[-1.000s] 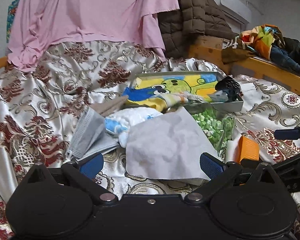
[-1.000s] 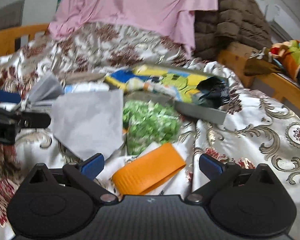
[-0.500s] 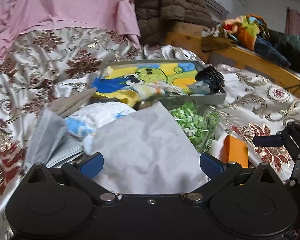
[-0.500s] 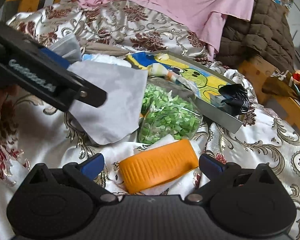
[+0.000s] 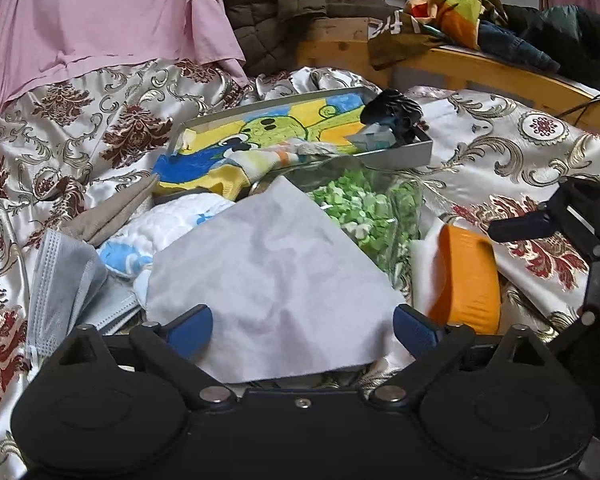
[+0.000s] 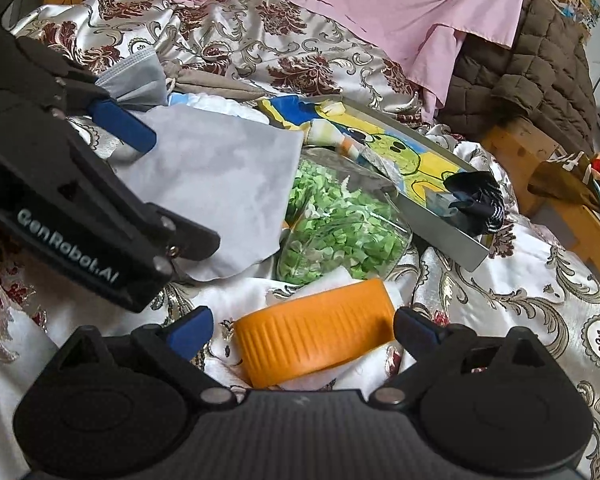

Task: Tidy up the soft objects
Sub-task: 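Reach the left gripper to the grey cloth while the right reaches the orange cup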

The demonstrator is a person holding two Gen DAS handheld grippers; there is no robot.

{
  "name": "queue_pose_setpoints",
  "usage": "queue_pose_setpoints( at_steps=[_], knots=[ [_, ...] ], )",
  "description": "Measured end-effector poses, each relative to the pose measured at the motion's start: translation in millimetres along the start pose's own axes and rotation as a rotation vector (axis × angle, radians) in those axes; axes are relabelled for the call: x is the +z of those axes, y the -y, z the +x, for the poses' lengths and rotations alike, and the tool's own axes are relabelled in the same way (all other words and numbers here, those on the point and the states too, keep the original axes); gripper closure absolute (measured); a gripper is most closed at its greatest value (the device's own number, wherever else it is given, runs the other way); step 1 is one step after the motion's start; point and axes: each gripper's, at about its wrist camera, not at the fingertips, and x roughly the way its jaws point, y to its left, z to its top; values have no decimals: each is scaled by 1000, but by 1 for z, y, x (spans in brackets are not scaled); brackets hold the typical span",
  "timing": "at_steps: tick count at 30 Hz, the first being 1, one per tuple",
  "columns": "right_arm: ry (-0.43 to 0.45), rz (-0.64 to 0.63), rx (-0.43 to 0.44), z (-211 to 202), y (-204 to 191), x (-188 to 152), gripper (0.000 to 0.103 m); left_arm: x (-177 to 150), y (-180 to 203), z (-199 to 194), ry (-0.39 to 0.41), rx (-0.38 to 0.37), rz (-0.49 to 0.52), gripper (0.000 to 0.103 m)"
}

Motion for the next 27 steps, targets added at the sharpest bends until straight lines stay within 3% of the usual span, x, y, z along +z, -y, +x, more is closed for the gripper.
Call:
queue_pose_setpoints(
  at_steps=[10, 18, 27],
  knots=[
    [-12, 4, -16, 1, 2, -1, 16, -12, -3, 13, -75, 9, -68, 19],
    [-28, 13, 5, 2, 3, -1, 21, -14, -6, 14, -66, -2, -112, 21],
    [-31, 19, 4, 2, 3, -1, 21, -11, -34, 12, -43, -126, -399, 18]
  ],
)
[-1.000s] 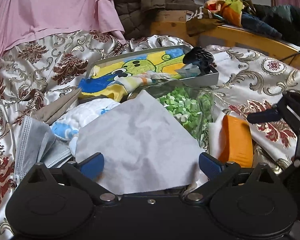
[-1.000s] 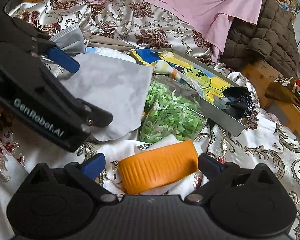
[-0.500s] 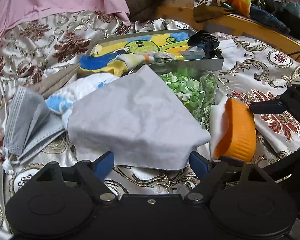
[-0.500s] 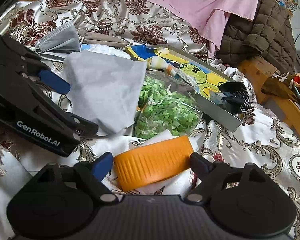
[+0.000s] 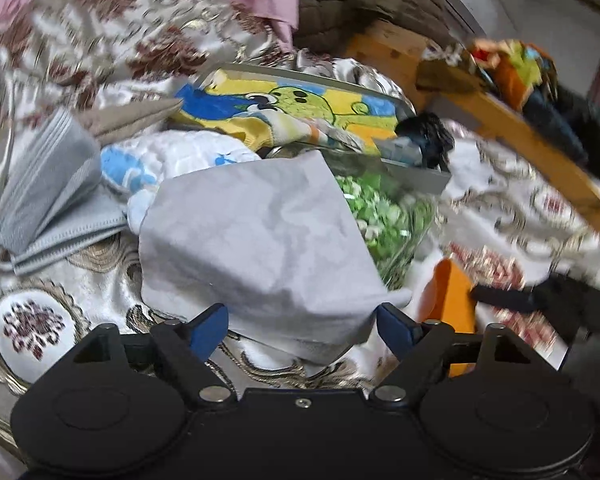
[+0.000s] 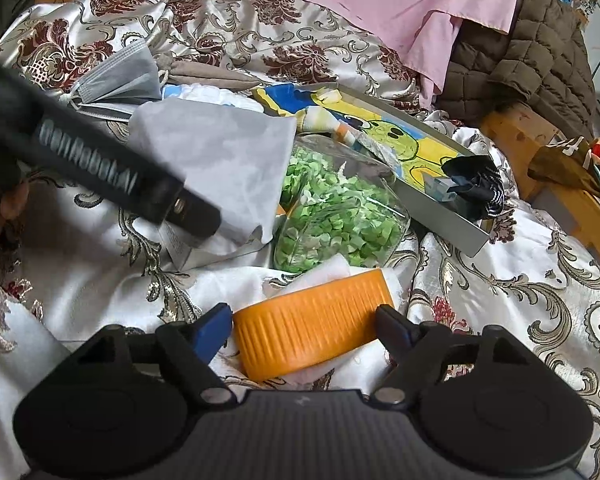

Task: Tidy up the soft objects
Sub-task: 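Reach the left gripper to the grey cloth while the right reaches the orange cup, then grasp the grey cloth with the left gripper while the right grasps the orange cup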

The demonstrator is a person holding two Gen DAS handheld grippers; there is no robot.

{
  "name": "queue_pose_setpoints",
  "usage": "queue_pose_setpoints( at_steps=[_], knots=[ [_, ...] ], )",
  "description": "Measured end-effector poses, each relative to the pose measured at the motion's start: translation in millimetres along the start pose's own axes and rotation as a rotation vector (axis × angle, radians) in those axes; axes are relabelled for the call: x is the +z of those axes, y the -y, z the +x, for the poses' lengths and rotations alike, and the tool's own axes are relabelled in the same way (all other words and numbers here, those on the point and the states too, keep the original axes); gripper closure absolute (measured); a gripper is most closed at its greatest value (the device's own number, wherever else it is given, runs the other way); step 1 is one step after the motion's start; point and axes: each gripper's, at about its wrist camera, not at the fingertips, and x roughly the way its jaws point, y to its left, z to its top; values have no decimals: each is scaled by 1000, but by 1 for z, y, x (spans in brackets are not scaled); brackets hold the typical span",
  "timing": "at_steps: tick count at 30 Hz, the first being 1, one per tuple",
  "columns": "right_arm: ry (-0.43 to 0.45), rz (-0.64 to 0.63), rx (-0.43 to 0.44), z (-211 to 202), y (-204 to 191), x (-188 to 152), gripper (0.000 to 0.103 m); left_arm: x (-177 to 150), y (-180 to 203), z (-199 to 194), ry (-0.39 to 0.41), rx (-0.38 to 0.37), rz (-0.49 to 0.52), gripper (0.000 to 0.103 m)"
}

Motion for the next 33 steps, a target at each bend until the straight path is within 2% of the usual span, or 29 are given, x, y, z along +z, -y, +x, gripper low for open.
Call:
queue_pose_setpoints(
  at_steps=[4, 7, 10, 12, 13, 14, 17, 19, 22, 24, 26, 33],
  knots=[
    [1, 3, 1, 0, 0, 0, 22, 6, -10, 0, -6, -38, -139, 19],
    [2, 4, 6, 0, 0, 1, 27, 10, -12, 1, -13, -22, -205, 23],
    [4, 9, 15, -1, 1, 0, 32, 12, -10, 2, -20, 26, -229, 33],
    [3, 13, 23, -1, 1, 0, 37, 11, -10, 1, -23, 66, -228, 48],
    [3, 13, 26, -2, 0, 1, 38, 11, -11, 0, -23, 75, -230, 48],
    [3, 11, 27, -2, 0, 0, 41, 10, -14, -1, -20, 66, -246, 51],
    [3, 13, 31, -3, -1, 0, 42, 10, -19, -4, -21, 51, -284, 58],
    [4, 18, 30, -3, 0, 1, 43, 9, -18, -7, -18, 42, -287, 65],
    [4, 21, 28, -4, 0, 1, 43, 6, -15, -13, -5, 22, -278, 81],
    [4, 26, 25, -5, 1, 0, 43, 4, -10, -15, -2, 12, -262, 96],
    [4, 34, 23, -6, 2, 0, 43, 3, -4, -16, -7, 6, -238, 99],
    [-26, 13, 24, -5, -2, -3, 38, -8, 9, -13, -33, -51, -169, 102]
  ],
)
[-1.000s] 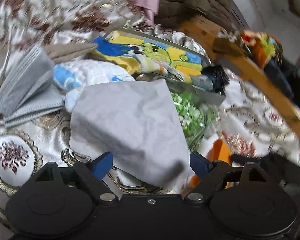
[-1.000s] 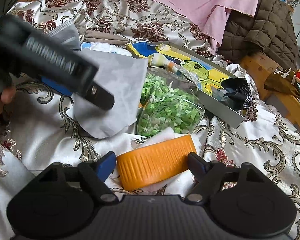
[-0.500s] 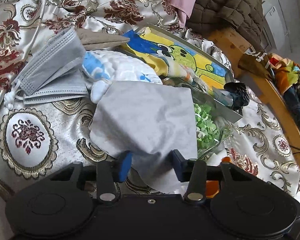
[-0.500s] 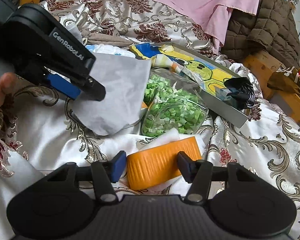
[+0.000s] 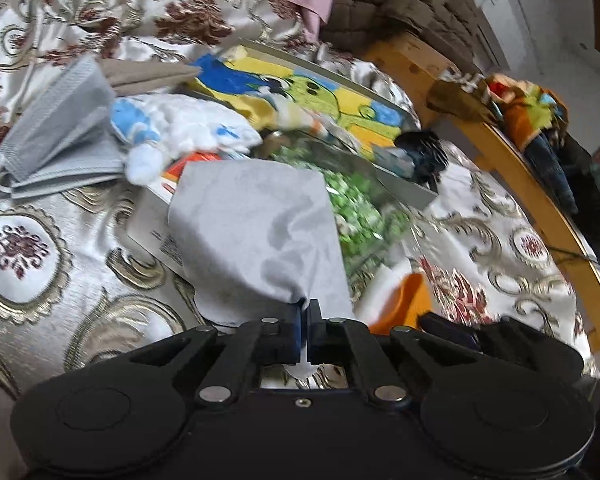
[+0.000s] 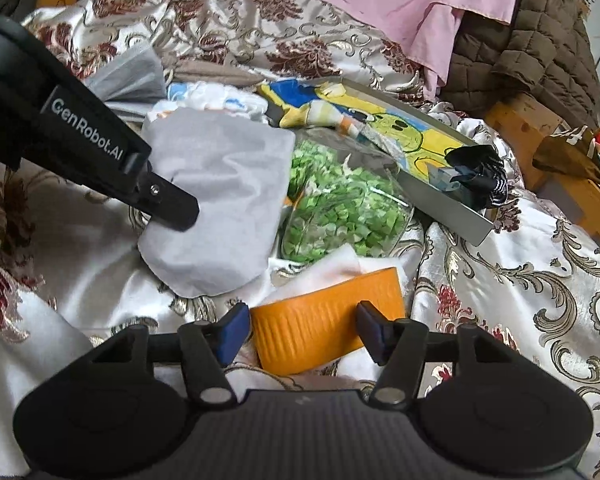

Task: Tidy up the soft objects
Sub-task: 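Grasp the grey cloth with the left gripper while the right grasps the orange cup, then lift the grey cloth and orange cup and carry both over the tray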

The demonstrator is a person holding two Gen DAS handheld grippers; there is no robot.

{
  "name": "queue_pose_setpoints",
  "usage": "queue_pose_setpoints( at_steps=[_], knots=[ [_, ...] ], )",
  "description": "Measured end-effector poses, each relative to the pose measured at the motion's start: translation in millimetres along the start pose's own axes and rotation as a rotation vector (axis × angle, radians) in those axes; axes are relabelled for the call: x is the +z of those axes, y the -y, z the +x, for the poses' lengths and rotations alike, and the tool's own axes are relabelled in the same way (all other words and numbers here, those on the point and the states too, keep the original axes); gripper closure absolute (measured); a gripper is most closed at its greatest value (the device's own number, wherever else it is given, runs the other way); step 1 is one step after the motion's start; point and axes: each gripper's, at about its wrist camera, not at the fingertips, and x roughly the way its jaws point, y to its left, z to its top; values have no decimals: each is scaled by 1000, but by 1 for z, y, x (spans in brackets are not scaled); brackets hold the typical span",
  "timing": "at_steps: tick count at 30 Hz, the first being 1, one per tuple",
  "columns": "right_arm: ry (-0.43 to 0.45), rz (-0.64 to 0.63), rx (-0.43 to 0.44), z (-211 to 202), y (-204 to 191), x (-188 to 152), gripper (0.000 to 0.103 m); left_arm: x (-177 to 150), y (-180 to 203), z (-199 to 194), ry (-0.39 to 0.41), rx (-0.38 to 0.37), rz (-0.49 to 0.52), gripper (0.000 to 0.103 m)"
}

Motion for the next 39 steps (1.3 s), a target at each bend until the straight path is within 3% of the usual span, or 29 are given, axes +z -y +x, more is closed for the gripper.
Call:
queue_pose_setpoints(
  at_steps=[4, 14, 26, 39],
  knots=[
    [-14, -9, -12, 2, -1, -1, 36, -3, 0, 3, -8, 0, 11, 102],
    [-23, 19, -15, 2, 4, -1, 50, -4, 1, 1, 5, 7, 10, 103],
    [1, 130, -24, -2, 23, -1, 79, -7, 17, -8, 57, 3, 66, 103],
    [116, 240, -64, -22, 42, 1, 83, -20, 35, -30, 133, -31, 89, 103]
  ],
)
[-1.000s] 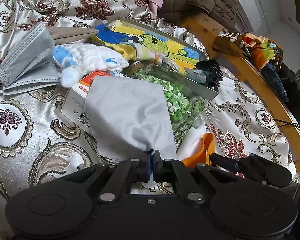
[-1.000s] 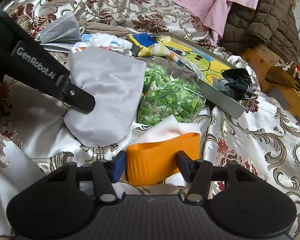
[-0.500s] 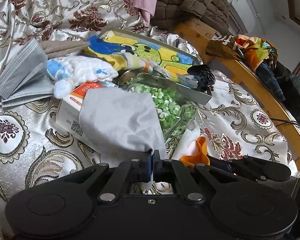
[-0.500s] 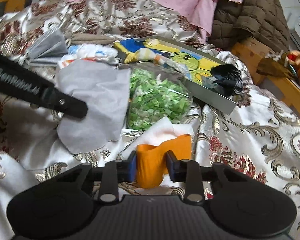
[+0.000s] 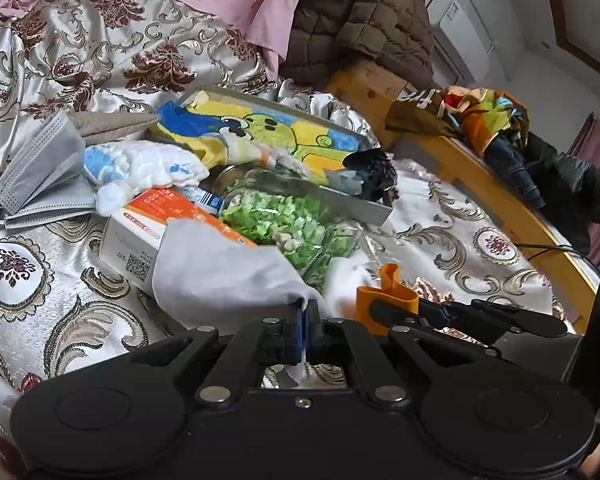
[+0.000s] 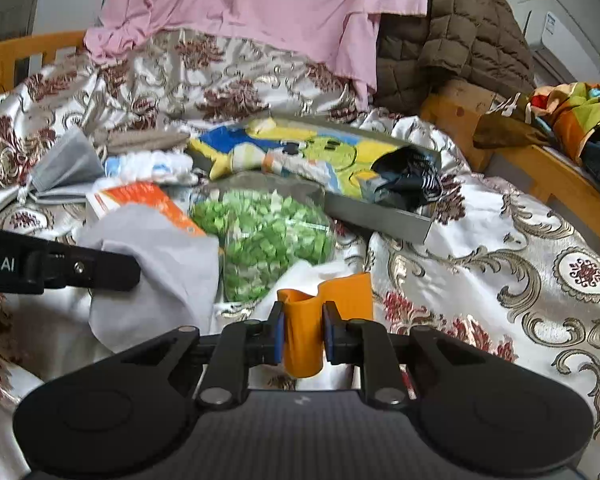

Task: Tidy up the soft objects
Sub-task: 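Lift the grey cloth and orange cup and carry both over the tray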

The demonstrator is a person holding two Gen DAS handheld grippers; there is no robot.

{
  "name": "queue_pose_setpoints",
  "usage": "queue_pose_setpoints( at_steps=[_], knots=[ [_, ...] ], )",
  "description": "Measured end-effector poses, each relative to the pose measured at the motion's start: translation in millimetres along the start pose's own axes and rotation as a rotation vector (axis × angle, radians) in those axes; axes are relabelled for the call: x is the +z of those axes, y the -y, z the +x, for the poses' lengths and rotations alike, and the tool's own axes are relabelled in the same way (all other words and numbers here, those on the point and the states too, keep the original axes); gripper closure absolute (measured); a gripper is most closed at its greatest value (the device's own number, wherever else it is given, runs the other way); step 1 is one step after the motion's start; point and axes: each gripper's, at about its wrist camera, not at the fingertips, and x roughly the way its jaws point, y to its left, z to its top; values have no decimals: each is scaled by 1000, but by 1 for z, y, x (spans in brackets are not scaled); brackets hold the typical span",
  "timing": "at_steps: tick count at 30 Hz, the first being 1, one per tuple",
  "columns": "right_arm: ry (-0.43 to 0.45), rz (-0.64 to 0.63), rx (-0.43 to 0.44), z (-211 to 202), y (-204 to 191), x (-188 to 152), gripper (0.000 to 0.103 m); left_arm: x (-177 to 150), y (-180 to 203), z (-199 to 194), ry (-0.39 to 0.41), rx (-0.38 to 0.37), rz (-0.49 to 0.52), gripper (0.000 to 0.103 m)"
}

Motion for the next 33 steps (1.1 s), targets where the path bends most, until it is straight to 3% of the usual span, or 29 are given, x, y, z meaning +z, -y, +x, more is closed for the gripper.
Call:
queue_pose_setpoints(
  at_steps=[5, 11, 19, 23, 33],
  knots=[
    [89, 39, -10, -13, 6, 5, 83, 4, 7, -10, 31, 2, -1, 103],
    [161, 50, -13, -22, 10, 11, 83, 19, 21, -21, 67, 23, 71, 103],
    [285, 30, -9, -21, 22, 38, 82, 69, 45, -21, 112, 39, 173, 103],
    [339, 35, 15, -3, 35, 61, 82, 103, 49, -9, 128, 28, 163, 103],
    [375, 117, 93, 68, 71, 102, 82, 177, 47, 57, 182, 59, 159, 103]
  ],
)
